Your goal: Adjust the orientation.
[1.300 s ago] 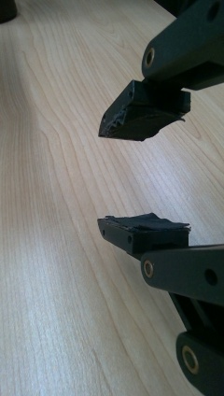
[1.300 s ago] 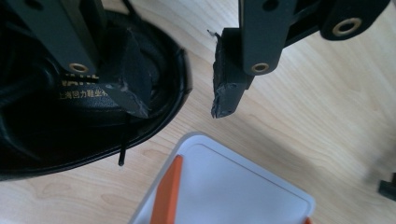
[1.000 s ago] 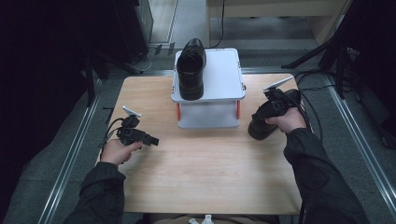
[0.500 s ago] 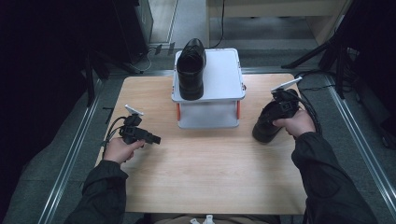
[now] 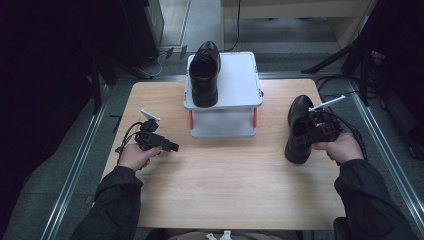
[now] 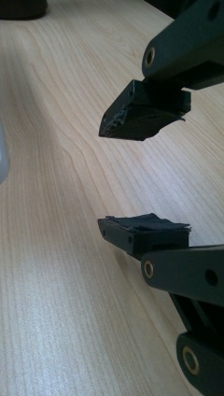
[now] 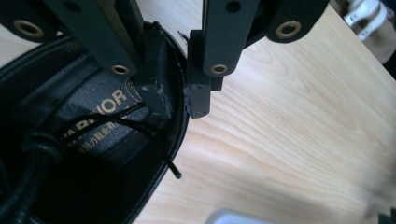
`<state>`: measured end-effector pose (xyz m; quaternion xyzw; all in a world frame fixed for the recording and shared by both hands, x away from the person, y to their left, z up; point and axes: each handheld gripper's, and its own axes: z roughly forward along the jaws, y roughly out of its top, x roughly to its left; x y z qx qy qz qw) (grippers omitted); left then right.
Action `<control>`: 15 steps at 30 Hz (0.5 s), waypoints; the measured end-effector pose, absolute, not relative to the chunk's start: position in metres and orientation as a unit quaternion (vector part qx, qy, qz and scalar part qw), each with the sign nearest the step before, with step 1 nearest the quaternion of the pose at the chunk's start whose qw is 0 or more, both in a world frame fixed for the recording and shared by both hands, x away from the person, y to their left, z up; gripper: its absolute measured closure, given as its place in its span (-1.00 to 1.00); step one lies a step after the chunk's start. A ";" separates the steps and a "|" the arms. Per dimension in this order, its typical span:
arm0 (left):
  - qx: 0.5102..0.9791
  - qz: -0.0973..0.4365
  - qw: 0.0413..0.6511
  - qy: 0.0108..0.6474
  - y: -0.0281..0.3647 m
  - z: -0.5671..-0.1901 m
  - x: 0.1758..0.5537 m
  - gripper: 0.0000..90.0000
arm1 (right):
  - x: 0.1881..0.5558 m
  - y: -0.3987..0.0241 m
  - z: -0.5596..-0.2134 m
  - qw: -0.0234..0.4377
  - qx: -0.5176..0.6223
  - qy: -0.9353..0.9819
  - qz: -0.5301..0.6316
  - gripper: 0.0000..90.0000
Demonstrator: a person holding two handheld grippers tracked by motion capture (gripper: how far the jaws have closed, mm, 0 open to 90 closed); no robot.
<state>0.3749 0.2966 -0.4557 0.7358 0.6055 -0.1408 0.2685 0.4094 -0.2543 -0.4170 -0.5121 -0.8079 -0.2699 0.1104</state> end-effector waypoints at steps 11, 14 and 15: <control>0.740 -0.132 0.264 0.604 0.296 -0.455 0.376 0.10 | 0.411 -0.261 -0.414 0.121 -0.513 -0.800 -0.287 0.70; 0.739 -0.133 0.264 0.605 0.295 -0.456 0.376 0.10 | 0.413 -0.266 -0.402 0.109 -0.518 -0.796 -0.294 0.68; 0.740 -0.133 0.263 0.605 0.295 -0.456 0.376 0.10 | 0.414 -0.267 -0.399 0.105 -0.521 -0.795 -0.294 0.67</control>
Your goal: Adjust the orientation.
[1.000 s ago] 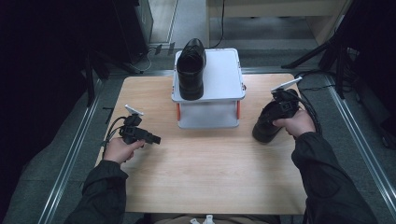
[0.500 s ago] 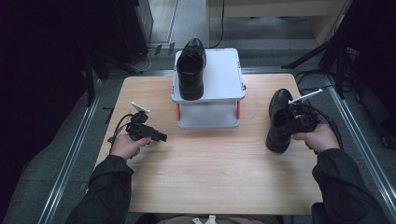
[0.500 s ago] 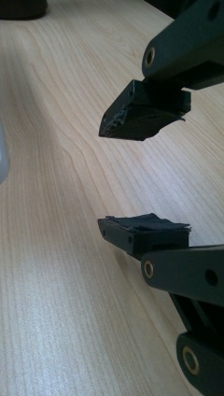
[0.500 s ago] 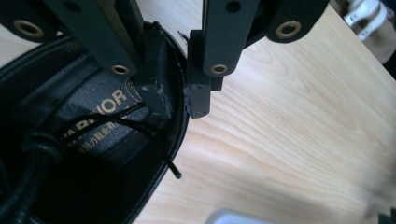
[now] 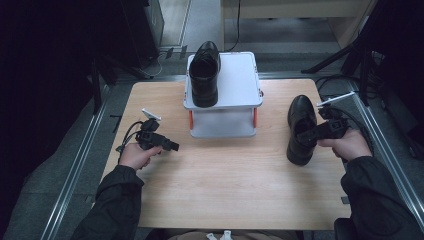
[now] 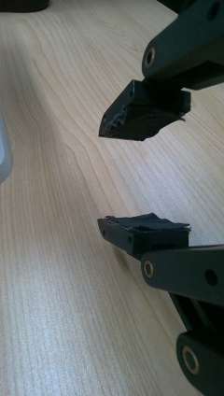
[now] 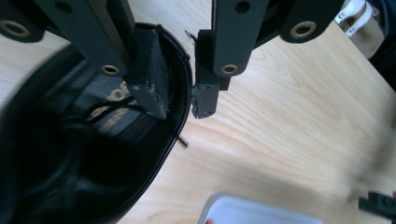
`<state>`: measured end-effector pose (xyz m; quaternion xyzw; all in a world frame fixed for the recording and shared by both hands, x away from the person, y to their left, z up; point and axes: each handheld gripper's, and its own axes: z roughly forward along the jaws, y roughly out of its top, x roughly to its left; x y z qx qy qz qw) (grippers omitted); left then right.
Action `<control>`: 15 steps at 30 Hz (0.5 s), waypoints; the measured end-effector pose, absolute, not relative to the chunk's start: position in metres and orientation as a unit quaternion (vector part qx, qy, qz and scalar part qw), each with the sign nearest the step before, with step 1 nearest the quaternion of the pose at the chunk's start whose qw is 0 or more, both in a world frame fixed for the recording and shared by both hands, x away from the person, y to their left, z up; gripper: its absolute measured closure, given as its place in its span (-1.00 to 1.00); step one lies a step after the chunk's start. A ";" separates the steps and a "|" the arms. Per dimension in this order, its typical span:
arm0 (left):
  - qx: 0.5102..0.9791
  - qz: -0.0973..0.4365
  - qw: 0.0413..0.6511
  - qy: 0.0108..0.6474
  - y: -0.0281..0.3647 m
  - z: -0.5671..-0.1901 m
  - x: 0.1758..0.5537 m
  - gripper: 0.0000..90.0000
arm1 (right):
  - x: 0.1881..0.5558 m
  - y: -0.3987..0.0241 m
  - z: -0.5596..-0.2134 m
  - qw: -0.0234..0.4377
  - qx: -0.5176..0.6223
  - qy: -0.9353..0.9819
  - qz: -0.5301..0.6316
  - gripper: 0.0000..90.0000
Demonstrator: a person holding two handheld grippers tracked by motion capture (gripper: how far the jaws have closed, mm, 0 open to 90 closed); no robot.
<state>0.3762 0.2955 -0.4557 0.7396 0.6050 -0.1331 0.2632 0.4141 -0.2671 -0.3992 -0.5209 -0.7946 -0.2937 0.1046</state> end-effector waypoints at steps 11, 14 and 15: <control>0.740 -0.134 0.262 0.605 0.295 -0.456 0.377 0.10 | 0.425 -0.301 -0.396 0.071 -0.579 -0.758 -0.291 0.48; 0.741 -0.134 0.261 0.604 0.295 -0.456 0.377 0.10 | 0.425 -0.307 -0.404 0.070 -0.592 -0.750 -0.287 0.45; 0.742 -0.134 0.260 0.603 0.295 -0.456 0.377 0.10 | 0.425 -0.308 -0.407 0.071 -0.595 -0.749 -0.284 0.45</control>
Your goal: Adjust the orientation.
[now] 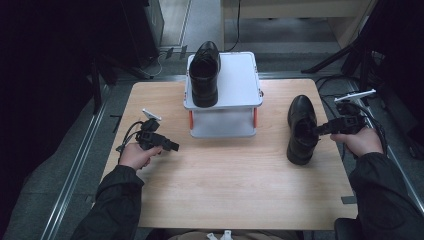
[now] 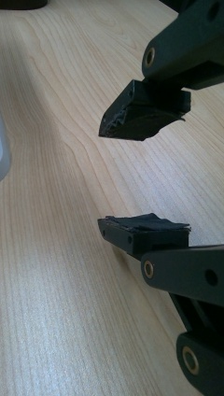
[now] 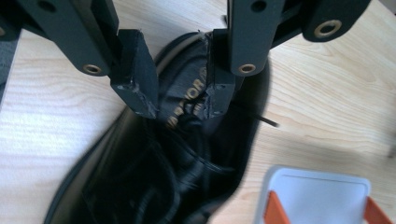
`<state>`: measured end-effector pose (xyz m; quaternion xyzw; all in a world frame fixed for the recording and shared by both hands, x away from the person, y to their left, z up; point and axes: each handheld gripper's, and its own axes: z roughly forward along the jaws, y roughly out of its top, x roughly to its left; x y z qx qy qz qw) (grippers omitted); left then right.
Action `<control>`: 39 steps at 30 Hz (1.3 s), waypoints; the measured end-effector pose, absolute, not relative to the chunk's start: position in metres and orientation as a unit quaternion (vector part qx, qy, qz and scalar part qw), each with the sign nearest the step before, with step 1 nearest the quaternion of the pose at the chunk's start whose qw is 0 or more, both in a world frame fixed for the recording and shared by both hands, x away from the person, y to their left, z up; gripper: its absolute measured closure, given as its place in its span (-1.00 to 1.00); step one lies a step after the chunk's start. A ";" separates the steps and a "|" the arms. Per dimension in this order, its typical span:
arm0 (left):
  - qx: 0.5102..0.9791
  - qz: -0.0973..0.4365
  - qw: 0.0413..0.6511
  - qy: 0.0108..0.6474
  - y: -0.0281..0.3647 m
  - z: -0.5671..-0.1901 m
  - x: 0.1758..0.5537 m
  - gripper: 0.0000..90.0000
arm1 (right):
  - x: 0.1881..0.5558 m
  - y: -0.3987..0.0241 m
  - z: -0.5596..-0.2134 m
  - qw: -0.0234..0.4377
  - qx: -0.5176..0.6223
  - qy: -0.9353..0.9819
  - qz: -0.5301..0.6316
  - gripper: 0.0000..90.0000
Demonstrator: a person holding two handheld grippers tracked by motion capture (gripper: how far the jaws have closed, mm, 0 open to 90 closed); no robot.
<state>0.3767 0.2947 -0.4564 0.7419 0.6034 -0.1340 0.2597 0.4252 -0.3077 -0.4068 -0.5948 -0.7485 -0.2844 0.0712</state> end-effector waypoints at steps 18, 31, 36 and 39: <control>0.744 -0.136 0.257 0.602 0.293 -0.457 0.377 0.09 | 0.440 -0.302 -0.441 0.050 -0.644 -0.723 -0.245 0.43; 0.750 -0.137 0.247 0.598 0.290 -0.459 0.377 0.10 | 0.452 -0.296 -0.460 0.061 -0.671 -0.704 -0.225 0.42; 0.750 -0.137 0.246 0.598 0.290 -0.459 0.378 0.10 | 0.452 -0.297 -0.457 0.070 -0.682 -0.696 -0.214 0.65; 0.751 -0.137 0.246 0.598 0.290 -0.459 0.378 0.10 | 0.454 -0.299 -0.456 0.079 -0.699 -0.679 -0.209 0.83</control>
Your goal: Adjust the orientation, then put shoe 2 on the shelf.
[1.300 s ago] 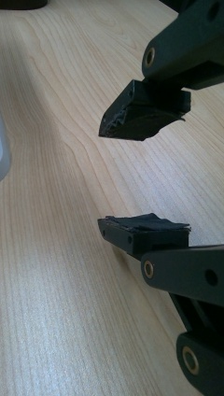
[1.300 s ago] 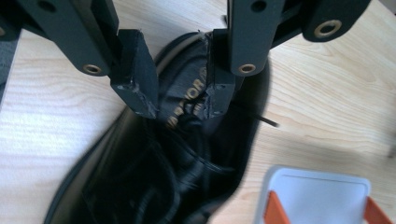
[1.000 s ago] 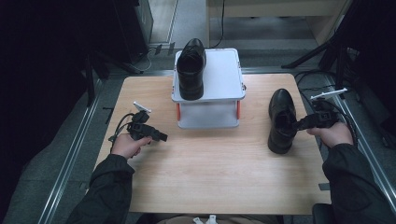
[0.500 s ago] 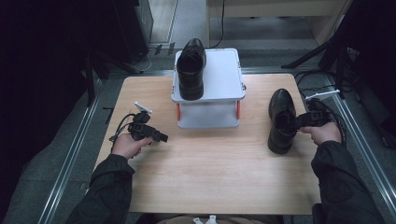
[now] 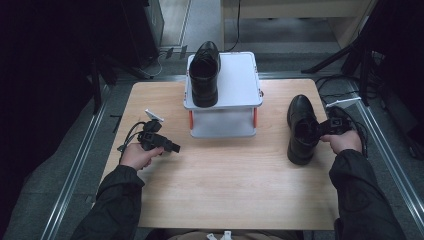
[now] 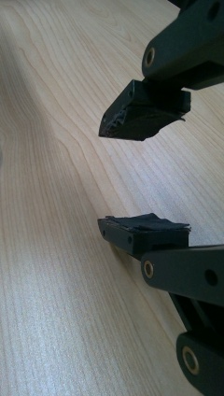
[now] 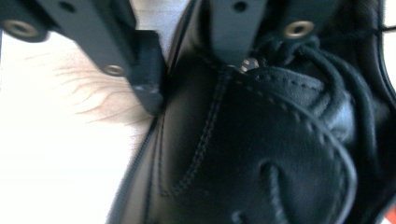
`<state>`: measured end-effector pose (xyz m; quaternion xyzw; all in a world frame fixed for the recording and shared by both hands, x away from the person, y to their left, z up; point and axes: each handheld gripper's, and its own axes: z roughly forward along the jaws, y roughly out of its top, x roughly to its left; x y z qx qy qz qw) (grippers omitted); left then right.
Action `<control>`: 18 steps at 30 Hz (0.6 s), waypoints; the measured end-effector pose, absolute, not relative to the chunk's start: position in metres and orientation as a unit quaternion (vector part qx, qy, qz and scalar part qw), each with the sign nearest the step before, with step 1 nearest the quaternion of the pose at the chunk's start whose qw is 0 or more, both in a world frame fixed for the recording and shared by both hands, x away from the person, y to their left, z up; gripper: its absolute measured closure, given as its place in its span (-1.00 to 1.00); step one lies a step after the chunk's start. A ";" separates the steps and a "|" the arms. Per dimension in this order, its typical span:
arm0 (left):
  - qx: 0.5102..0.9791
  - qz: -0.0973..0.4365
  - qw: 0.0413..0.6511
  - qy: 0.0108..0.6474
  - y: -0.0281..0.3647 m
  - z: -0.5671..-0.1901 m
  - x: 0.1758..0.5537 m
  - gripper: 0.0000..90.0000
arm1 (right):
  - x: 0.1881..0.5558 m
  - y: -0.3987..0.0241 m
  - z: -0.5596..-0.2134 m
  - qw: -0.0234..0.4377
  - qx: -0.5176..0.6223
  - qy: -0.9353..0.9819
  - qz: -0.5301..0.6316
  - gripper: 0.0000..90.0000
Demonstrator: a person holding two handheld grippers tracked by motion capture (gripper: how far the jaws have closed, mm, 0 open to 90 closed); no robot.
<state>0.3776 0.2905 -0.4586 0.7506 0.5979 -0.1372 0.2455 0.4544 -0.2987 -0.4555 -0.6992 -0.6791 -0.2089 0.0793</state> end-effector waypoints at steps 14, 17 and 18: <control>0.748 -0.132 0.248 0.601 0.294 -0.458 0.375 0.11 | 0.468 -0.285 -0.440 0.100 -0.700 -0.673 -0.218 0.91; 0.748 -0.131 0.250 0.600 0.294 -0.457 0.375 0.11 | 0.471 -0.289 -0.428 0.083 -0.706 -0.664 -0.233 0.92; 0.749 -0.128 0.250 0.600 0.294 -0.458 0.374 0.11 | 0.472 -0.290 -0.424 0.085 -0.711 -0.656 -0.241 0.92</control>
